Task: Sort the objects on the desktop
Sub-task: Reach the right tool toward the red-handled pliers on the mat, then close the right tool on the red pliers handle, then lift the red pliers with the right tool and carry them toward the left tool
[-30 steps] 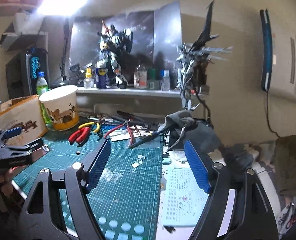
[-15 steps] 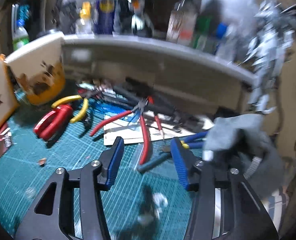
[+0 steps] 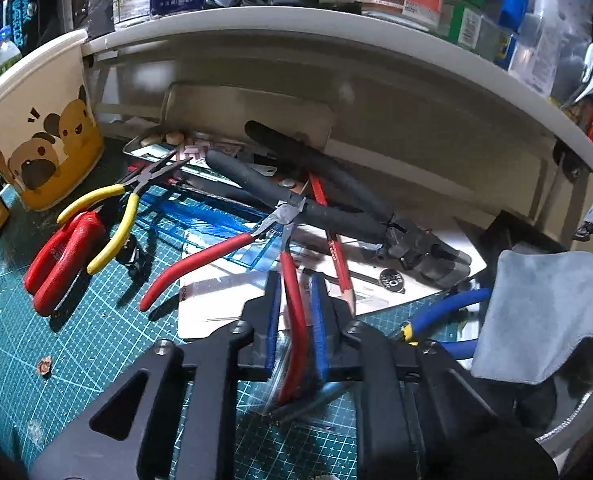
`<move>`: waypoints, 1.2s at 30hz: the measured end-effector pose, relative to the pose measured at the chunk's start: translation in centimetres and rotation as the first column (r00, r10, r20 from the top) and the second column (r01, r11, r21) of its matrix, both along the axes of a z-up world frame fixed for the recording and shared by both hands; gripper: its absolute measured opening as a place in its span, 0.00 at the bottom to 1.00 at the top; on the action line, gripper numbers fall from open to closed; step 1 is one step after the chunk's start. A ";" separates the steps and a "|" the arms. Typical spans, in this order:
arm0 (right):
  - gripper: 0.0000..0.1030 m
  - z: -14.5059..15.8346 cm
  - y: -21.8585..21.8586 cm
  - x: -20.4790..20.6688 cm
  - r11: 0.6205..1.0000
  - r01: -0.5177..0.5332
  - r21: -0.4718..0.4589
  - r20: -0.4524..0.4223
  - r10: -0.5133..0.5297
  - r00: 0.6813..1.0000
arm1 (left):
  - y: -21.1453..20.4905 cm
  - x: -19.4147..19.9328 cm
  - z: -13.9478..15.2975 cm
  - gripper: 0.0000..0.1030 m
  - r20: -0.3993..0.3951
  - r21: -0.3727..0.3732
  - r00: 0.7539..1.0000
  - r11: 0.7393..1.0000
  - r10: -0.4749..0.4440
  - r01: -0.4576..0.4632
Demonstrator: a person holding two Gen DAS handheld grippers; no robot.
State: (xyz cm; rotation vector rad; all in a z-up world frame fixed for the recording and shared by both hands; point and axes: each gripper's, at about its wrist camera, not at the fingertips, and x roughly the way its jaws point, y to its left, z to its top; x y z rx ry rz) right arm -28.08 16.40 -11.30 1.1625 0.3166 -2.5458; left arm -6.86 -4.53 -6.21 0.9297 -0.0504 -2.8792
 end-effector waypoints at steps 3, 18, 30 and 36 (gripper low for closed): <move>0.08 -0.2 0.0 0.5 1.000 -0.014 0.010 -0.008 0.015 1.000 | 0.0 0.1 0.1 1.00 0.000 -0.003 1.000 1.000 -0.001 0.001; 0.08 3.2 0.9 3.3 0.997 -0.059 -0.052 -0.010 0.058 0.998 | 0.2 1.1 0.7 1.00 -0.003 -0.015 1.000 1.000 -0.008 0.008; 0.01 3.9 -0.3 9.8 0.986 -0.138 -0.099 -0.003 0.138 0.990 | 0.5 2.6 1.5 1.00 -0.005 -0.016 1.000 1.000 -0.020 0.020; 0.00 8.0 -2.4 15.3 0.971 -0.223 -0.082 -0.022 0.222 0.975 | 0.5 3.7 1.2 1.00 0.010 -0.006 0.999 0.999 -0.033 0.033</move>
